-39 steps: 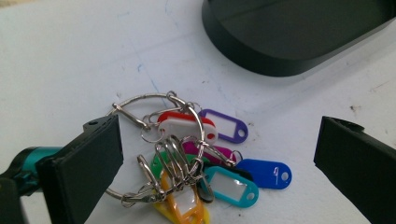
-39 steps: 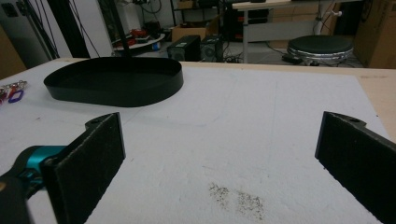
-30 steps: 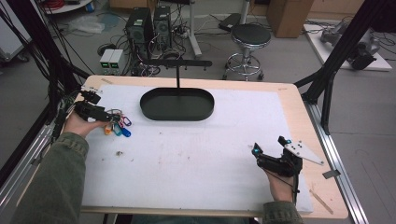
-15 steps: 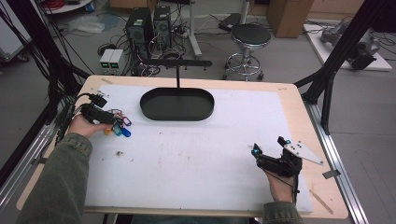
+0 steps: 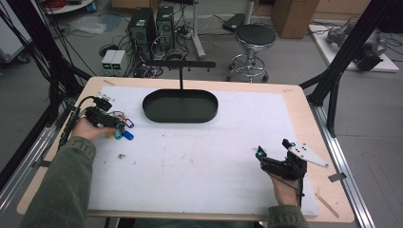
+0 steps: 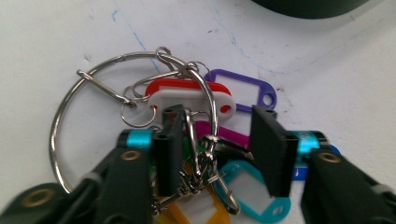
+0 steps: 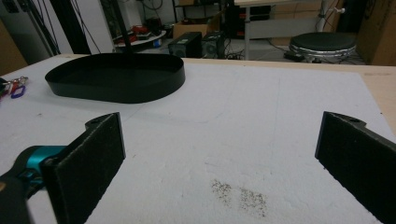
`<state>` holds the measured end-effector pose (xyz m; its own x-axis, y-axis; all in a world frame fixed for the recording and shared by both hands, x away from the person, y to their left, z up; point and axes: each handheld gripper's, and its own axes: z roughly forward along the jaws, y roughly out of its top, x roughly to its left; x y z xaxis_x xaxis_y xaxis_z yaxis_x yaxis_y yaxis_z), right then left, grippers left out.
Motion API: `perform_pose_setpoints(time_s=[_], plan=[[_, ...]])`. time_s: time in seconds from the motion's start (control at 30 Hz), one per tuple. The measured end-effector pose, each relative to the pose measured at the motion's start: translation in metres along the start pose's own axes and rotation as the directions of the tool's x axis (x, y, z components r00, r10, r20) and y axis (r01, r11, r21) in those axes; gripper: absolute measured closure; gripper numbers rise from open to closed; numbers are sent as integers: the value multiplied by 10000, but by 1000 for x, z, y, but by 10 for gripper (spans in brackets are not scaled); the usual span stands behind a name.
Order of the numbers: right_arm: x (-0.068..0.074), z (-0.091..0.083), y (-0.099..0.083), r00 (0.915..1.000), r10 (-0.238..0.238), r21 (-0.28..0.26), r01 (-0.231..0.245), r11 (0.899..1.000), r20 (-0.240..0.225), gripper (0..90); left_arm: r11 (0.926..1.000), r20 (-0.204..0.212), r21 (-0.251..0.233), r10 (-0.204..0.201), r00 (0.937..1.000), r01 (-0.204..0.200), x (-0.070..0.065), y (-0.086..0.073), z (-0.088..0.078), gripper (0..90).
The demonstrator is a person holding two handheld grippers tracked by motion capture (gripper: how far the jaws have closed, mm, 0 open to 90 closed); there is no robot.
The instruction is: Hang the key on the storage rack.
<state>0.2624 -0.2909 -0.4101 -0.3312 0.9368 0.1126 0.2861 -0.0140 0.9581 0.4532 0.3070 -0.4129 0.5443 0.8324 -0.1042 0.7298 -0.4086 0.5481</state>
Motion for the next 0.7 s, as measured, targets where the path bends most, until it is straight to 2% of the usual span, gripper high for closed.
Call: perform_pose_setpoints(time_s=[0.1, 0.17, 0.23, 0.33, 0.4, 0.57, 0.7], plan=[[0, 0, 0, 10000, 4, -18, -4, 10000, 30, 5, 10000, -15, -12, 34, 10000, -34, 1, 0, -1, 729], [0, 0, 0, 10000, -9, -19, 9, 10000, 35, 5, 10000, 49, -32, -52, 10000, 52, 3, -1, -1, 773], [0, 0, 0, 10000, -23, -36, 23, 10000, 44, 5, 10000, 131, -30, -26, 9999, 27, 5, -1, -3, 783], [0, -1, 0, 10000, 13, -49, -13, 10000, 54, 5, 9993, -235, -48, 376, 9990, -377, 2, -1, -4, 788], [0, 0, 0, 10000, -14, -62, 15, 10000, 65, 5, 9987, -399, -26, 502, 9979, -503, 0, -1, -5, 789], [0, -1, 0, 10000, 12, -82, -12, 10000, 44, 5, 9982, -401, -199, 552, 9977, -560, -2, 0, -10, 790], [0, -1, 0, 10000, 19, -91, -18, 10000, 32, 5, 9988, -339, -244, 412, 9986, -420, -3, 0, -16, 790]])
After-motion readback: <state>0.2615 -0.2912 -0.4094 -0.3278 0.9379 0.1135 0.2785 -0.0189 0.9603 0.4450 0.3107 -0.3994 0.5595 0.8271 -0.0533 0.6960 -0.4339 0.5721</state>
